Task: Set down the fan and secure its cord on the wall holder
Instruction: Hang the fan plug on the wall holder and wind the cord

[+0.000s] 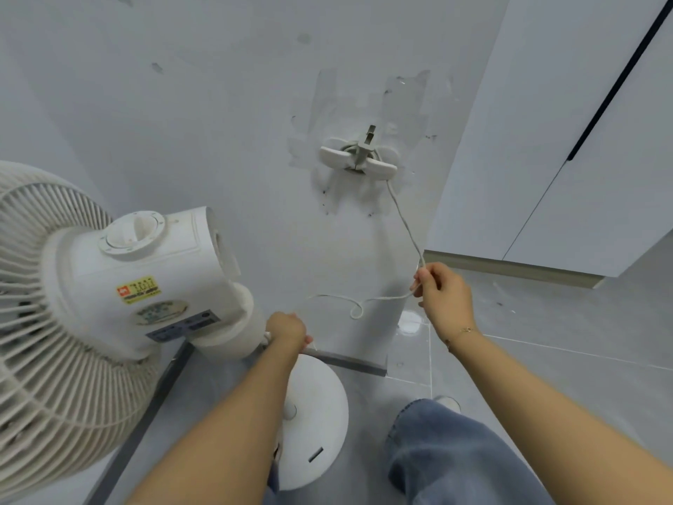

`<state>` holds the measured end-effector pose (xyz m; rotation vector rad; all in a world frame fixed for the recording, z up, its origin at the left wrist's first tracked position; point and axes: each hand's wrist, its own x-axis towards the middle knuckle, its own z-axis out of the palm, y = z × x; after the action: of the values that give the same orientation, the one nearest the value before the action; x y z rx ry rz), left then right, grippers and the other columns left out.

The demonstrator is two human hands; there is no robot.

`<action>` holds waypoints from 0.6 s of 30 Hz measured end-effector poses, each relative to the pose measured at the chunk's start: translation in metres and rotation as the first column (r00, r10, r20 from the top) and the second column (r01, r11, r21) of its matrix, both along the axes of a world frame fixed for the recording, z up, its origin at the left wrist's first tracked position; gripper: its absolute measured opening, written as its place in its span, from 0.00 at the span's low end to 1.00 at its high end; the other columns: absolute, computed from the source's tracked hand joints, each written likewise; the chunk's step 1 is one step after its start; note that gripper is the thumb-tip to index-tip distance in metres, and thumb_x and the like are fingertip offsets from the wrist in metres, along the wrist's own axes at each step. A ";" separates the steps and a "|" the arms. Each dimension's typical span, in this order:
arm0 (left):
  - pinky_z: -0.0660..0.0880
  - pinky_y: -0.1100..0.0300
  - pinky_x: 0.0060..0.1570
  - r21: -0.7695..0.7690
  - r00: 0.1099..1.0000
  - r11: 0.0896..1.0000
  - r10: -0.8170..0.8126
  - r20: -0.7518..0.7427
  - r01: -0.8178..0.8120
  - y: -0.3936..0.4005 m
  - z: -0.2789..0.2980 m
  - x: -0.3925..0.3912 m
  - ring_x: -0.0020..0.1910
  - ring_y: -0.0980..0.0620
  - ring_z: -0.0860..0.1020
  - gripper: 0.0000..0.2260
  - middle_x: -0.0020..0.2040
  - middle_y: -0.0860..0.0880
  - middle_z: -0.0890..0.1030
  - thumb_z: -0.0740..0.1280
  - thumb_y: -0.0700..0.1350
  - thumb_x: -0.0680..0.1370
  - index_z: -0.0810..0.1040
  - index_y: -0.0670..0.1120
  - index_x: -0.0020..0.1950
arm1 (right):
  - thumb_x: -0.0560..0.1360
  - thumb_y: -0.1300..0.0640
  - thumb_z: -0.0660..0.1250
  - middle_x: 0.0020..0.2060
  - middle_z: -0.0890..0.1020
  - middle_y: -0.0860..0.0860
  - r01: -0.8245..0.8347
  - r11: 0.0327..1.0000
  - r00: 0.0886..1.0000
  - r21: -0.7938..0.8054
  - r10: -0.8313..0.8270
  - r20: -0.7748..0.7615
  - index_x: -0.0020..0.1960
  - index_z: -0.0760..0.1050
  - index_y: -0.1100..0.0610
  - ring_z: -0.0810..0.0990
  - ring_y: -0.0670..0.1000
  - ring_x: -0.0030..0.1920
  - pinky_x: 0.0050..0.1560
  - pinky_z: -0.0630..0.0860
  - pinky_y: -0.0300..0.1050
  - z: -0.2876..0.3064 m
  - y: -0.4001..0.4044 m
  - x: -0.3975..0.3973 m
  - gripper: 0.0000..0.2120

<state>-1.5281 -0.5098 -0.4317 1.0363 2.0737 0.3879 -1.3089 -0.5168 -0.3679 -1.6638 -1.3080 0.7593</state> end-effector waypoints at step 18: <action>0.76 0.55 0.53 0.118 0.996 0.989 -0.093 0.017 0.090 -0.004 -0.018 0.003 0.51 0.40 0.80 0.11 0.51 0.40 0.81 0.60 0.34 0.75 0.78 0.42 0.52 | 0.81 0.61 0.56 0.30 0.72 0.52 0.114 0.993 0.909 0.039 -0.088 -0.407 0.44 0.73 0.59 0.74 0.49 0.26 0.31 0.77 0.44 0.025 -0.004 0.020 0.10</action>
<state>-1.5252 -0.5139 -0.4502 1.1871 1.9947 0.4774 -1.2884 -0.5204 -0.3425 -1.4158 -0.9352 0.9326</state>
